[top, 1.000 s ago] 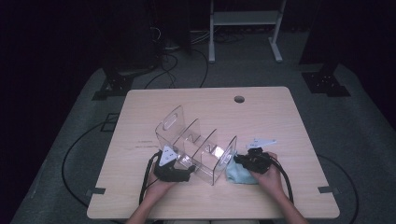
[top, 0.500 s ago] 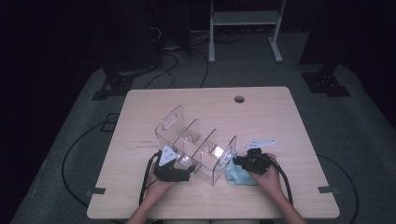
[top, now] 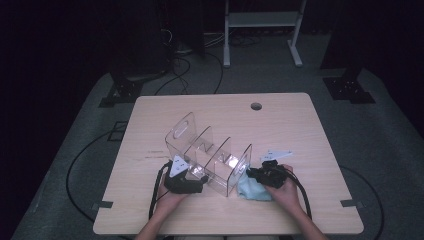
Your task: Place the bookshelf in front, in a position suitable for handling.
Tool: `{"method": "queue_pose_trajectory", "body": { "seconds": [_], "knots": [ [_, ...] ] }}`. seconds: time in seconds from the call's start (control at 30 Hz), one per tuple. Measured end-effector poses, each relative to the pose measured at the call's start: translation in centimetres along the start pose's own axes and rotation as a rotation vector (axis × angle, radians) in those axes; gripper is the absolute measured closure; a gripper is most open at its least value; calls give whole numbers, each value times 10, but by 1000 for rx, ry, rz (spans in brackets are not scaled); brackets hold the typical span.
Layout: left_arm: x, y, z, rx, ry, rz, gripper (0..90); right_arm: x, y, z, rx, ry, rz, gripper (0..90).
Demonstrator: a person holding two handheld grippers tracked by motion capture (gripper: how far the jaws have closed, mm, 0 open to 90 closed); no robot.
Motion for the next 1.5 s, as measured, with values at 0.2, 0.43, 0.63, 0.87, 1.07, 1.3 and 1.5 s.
{"method": "queue_pose_trajectory", "body": {
  "seconds": [0.2, 0.43, 0.63, 0.87, 1.07, 1.3, 1.5],
  "knots": [
    [-2, -1, 0, 0, 8, 6, 76, -30, -11, -2, -33, 83, 73, 826],
    [-4, -1, 1, 2, 14, 12, 76, -25, -8, -6, -19, 71, 45, 824],
    [-5, -1, 1, 2, 24, 13, 77, -45, -15, -6, -40, 116, 88, 823],
    [-7, -1, 1, -1, 29, 18, 78, -58, -19, -7, -54, 165, 114, 823],
    [-7, -1, 1, 2, 34, 15, 78, -69, -16, 1, -27, 195, 129, 823],
    [-7, -1, 1, 1, 33, 10, 78, -85, 0, 25, 78, 224, 169, 823],
    [-7, -1, 1, 2, 33, 14, 78, -78, -10, 10, 19, 198, 154, 823]
  ]
}}
Point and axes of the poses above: each handheld gripper's, and its own axes: z roughly backward along the jaws, y roughly out of its top, x roughly to its right, the point moved 6 cm from there along -z, roughly forward along the jaws, and after that the axes turned 11 degrees about -z, right-handed, at the moved point
